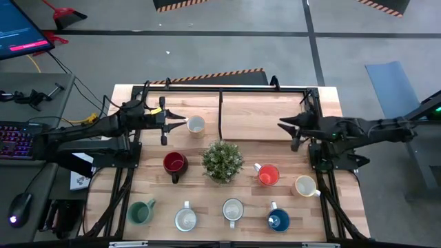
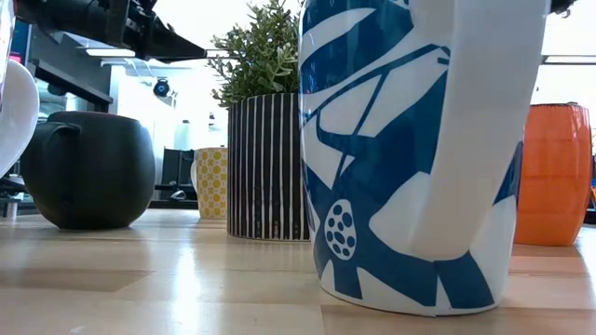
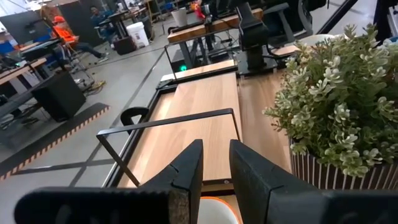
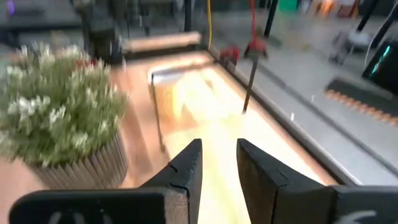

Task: Place coffee mugs
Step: Put the orange mug on the shelf

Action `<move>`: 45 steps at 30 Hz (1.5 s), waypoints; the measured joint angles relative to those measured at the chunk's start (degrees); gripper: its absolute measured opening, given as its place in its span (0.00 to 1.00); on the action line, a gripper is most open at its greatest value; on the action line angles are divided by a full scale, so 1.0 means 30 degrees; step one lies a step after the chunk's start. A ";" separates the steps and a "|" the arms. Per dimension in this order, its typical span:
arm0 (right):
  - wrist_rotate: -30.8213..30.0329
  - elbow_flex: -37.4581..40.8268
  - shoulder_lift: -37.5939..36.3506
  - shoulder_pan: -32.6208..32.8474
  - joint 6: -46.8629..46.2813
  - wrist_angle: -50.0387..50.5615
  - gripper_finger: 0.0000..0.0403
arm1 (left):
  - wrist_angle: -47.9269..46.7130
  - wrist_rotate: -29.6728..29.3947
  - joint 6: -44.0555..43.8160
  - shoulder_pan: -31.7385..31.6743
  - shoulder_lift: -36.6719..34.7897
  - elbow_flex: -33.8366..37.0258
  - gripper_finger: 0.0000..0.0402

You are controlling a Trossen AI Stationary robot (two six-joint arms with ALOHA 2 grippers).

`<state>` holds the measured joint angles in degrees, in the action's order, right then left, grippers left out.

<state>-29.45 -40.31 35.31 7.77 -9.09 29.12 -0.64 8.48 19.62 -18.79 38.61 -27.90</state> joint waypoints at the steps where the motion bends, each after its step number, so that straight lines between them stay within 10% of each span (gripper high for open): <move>1: 0.0298 -0.0764 0.0762 -0.0001 -0.0266 0.0978 0.20 | 0.0000 -0.0003 0.0000 -0.0004 0.0000 0.0000 0.17; 8: 0.3674 -0.3662 0.5119 0.0000 -0.2726 0.5752 0.20 | -0.0744 -0.0024 -0.0014 0.0000 0.0007 0.0000 0.17; 23: 0.9402 -0.3521 0.9789 0.0262 -0.5522 0.5151 0.20 | -0.0728 -0.0061 -0.1464 0.0000 0.0002 0.0000 0.17; 45: 0.8444 -0.3506 1.2473 0.3833 -0.6976 0.4039 0.20 | -0.1576 -0.0046 -0.1515 0.0015 0.0000 0.0000 0.17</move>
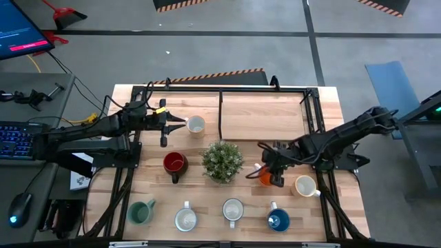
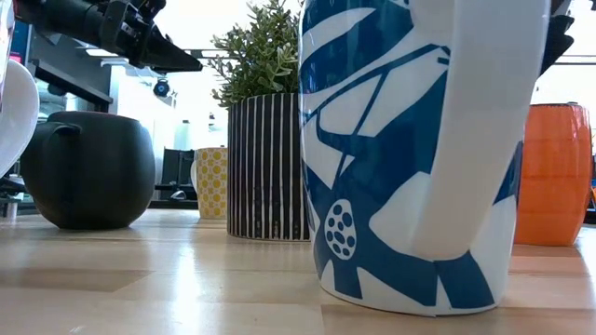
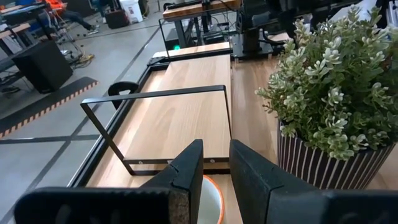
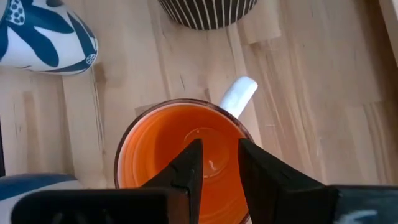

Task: Place coffee mugs
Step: Put the orange mug on the shelf

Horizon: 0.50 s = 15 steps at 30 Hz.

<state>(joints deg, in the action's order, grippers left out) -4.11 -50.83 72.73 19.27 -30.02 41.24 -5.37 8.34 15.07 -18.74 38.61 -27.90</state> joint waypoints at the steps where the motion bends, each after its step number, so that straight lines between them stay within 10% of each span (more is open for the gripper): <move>1: -0.0064 0.0000 0.0000 0.0077 0.0007 0.0006 0.20 | 0.0000 0.0000 0.0000 0.0000 0.0000 0.0000 0.17; 15: -0.1655 0.0000 0.0000 0.0347 0.0138 0.0053 0.20 | 0.0007 0.0006 0.0014 0.0000 0.0000 0.0000 0.17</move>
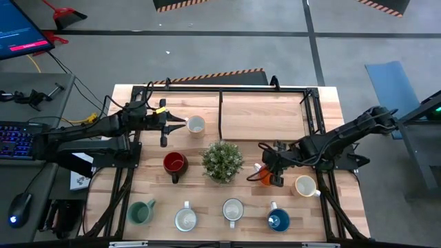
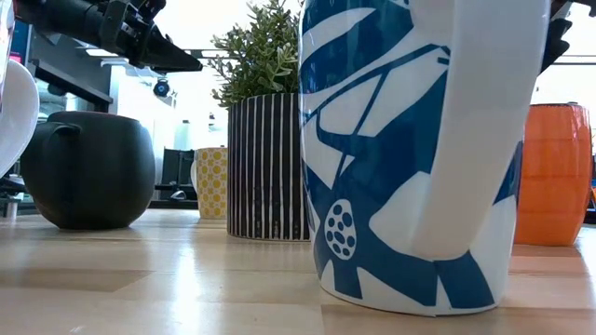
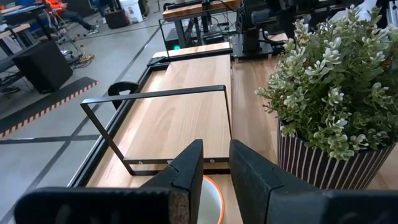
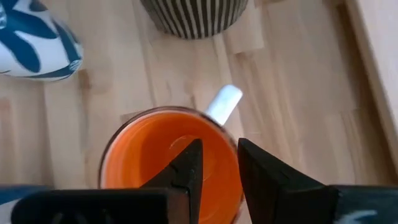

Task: Place coffee mugs
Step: Put the orange mug on the shelf

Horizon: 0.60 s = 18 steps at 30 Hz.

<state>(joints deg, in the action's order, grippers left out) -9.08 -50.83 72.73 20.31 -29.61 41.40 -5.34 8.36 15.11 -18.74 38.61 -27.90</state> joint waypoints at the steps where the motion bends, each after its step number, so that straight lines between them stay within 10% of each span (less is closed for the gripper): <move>1: -0.0068 0.0000 0.0000 -0.0007 -0.0007 0.0064 0.20 | 0.0000 -0.0006 0.0000 0.0000 0.0002 0.0000 0.17; 18: -0.0541 0.0000 0.3267 -0.0020 -0.0131 0.0766 0.20 | 0.0000 0.0001 0.0008 0.0007 0.0005 0.0000 0.17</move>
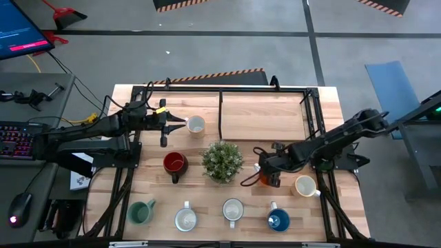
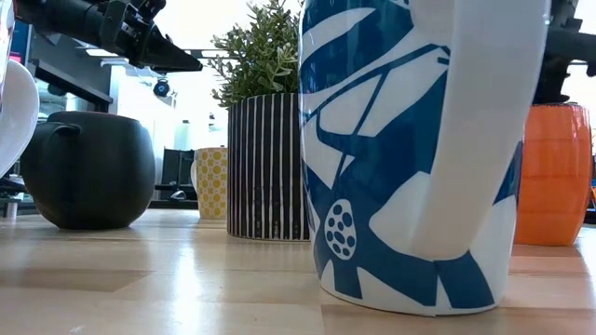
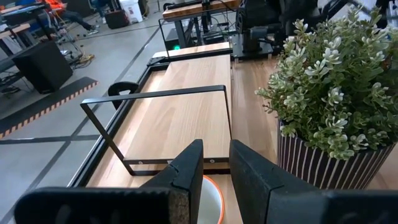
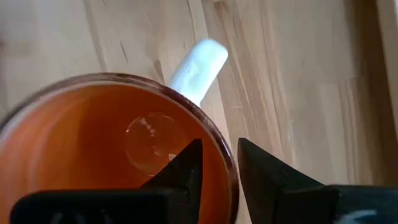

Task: Place coffee mugs
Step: Put the orange mug on the shelf

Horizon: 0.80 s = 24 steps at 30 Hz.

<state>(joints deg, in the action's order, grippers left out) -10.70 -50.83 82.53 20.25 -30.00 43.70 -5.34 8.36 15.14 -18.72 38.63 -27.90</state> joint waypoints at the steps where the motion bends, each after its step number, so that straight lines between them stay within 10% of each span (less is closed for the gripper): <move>1: 0.0013 0.0000 0.0243 0.0000 0.0000 -0.0114 0.20 | 0.0000 0.0000 0.0000 -0.0007 -0.0005 0.0000 0.17; 24: -0.0427 -0.0768 0.1132 -0.0020 -0.0900 0.0868 0.01 | -0.0078 0.0000 -0.0022 0.0000 0.0002 0.0000 0.17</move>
<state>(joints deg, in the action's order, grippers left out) -11.98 -53.13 85.93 20.19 -32.70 46.30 -5.58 8.36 15.07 -18.72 38.63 -27.90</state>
